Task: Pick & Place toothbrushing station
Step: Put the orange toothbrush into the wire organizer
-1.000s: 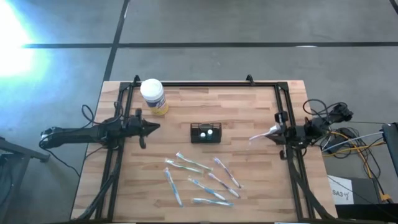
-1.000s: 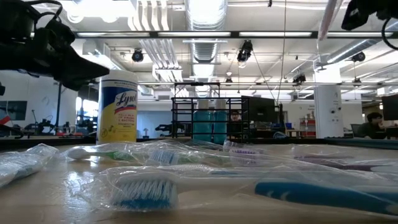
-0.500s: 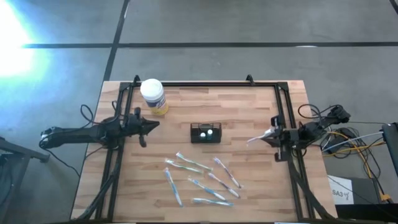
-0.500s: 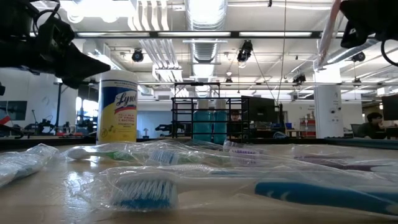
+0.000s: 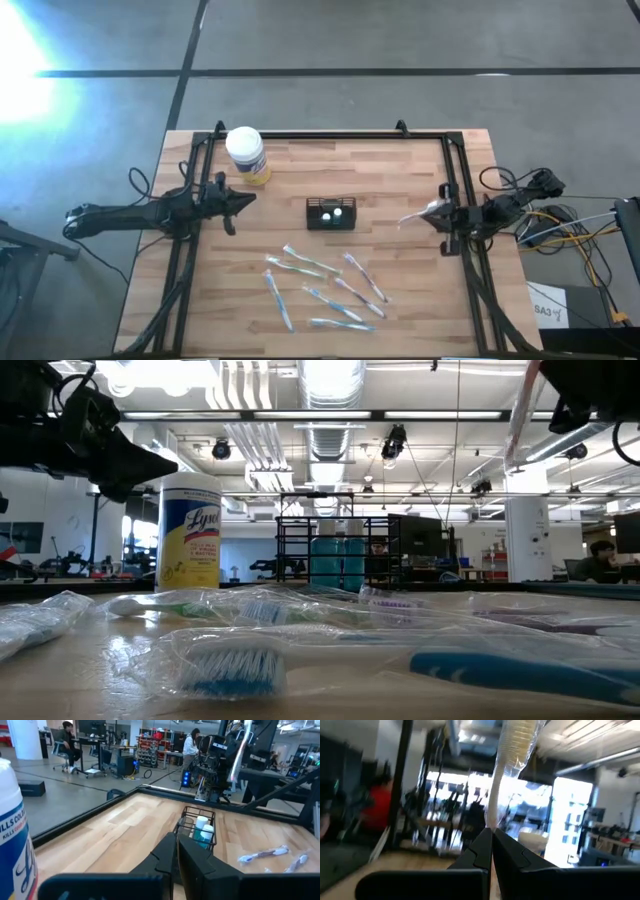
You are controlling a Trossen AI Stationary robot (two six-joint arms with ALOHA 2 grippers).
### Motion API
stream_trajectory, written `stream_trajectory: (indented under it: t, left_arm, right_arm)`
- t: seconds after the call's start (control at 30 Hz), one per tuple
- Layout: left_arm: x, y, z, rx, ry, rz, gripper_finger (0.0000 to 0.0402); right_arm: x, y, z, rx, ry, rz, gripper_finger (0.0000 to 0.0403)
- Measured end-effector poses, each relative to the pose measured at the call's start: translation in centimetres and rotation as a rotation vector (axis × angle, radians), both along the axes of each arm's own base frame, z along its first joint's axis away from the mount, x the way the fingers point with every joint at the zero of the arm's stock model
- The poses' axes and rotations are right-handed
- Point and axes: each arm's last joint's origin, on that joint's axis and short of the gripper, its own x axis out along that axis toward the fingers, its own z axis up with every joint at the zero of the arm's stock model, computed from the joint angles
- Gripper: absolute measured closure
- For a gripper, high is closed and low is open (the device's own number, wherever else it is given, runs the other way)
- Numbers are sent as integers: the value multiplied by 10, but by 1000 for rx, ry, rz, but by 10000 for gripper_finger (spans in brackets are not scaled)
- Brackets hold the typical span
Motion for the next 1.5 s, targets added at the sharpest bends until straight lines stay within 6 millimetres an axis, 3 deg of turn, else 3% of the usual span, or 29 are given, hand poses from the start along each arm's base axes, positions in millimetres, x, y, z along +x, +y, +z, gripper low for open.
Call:
stream_trajectory:
  t: [0.23,0.47,0.63,0.87,1.03,1.2,1.33,1.5]
  left_arm:
    - [0,0,0,-21,-11,1,378]
    - [0,0,3,13,-33,17,378]
    - [0,1,4,32,-32,23,378]
    - [0,1,4,35,-31,23,378]
    - [0,1,4,60,-23,21,378]
    - [0,1,4,79,-17,20,378]
    - [0,1,4,88,-14,19,378]
    - [0,1,4,89,-13,19,378]
  right_arm:
    - [10,-3,5,16,5,-62,395]
    - [37,-5,39,21,51,-37,394]
    - [69,-9,68,-46,90,-42,394]
    - [128,-24,92,-78,158,38,395]
    - [166,-40,88,-74,168,-4,395]
    - [186,-60,69,-50,130,-10,395]
    - [190,-67,41,-33,174,-33,395]
    - [174,-66,18,-26,108,-59,395]
